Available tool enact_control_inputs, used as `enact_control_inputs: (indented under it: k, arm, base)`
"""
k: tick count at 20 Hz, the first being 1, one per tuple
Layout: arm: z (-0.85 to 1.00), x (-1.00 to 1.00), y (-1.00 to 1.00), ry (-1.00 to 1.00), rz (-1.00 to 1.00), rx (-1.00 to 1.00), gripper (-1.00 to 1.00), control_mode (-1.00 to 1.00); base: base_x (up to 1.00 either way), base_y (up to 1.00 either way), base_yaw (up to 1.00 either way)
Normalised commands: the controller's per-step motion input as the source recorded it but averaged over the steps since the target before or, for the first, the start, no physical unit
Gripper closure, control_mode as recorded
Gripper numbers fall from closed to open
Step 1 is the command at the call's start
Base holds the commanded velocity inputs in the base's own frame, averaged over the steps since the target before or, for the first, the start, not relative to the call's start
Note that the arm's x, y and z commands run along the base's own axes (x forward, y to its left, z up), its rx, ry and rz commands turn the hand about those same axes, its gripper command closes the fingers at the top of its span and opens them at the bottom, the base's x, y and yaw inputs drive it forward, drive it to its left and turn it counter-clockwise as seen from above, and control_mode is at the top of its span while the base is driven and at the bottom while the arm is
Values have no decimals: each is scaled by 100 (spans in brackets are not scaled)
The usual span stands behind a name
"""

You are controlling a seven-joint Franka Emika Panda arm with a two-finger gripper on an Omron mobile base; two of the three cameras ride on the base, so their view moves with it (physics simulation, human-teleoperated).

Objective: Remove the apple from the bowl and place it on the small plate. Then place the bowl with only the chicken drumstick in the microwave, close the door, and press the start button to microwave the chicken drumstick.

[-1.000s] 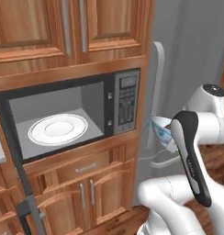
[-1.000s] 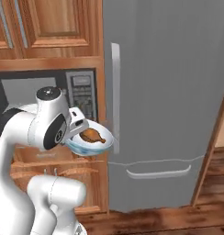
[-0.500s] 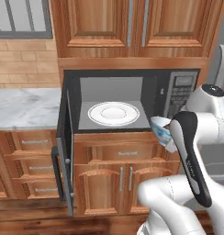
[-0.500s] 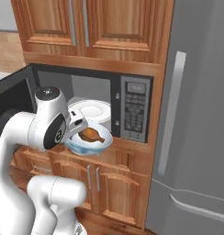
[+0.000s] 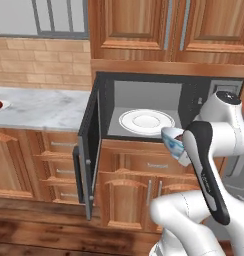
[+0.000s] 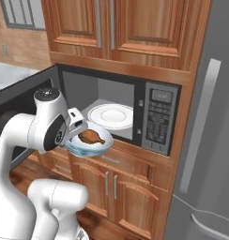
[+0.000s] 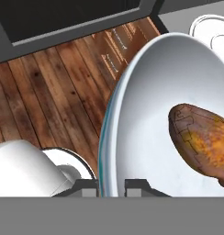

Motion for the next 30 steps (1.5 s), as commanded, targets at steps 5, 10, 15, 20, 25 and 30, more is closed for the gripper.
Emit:
enact_control_inputs:
  k: [5, 10, 15, 20, 25, 30]
  arm:
    - [0, 0, 0, 0, 0, 0, 100, 100]
    - [0, 0, 0, 0, 0, 0, 100, 100]
    - [0, 0, 0, 0, 0, 0, 100, 100]
    - [-1, 10, 0, -3, 14, 0, 100, -100]
    - [0, 62, 0, -27, 22, 0, 100, -100]
    - [-9, 4, 0, 1, 5, 0, 100, -100]
  base:
    - [27, 0, 14]
    - [33, 0, 9]
    - [32, 0, 11]
    - [0, 0, 0]
    - [0, 0, 0]
    - [0, 0, 0]
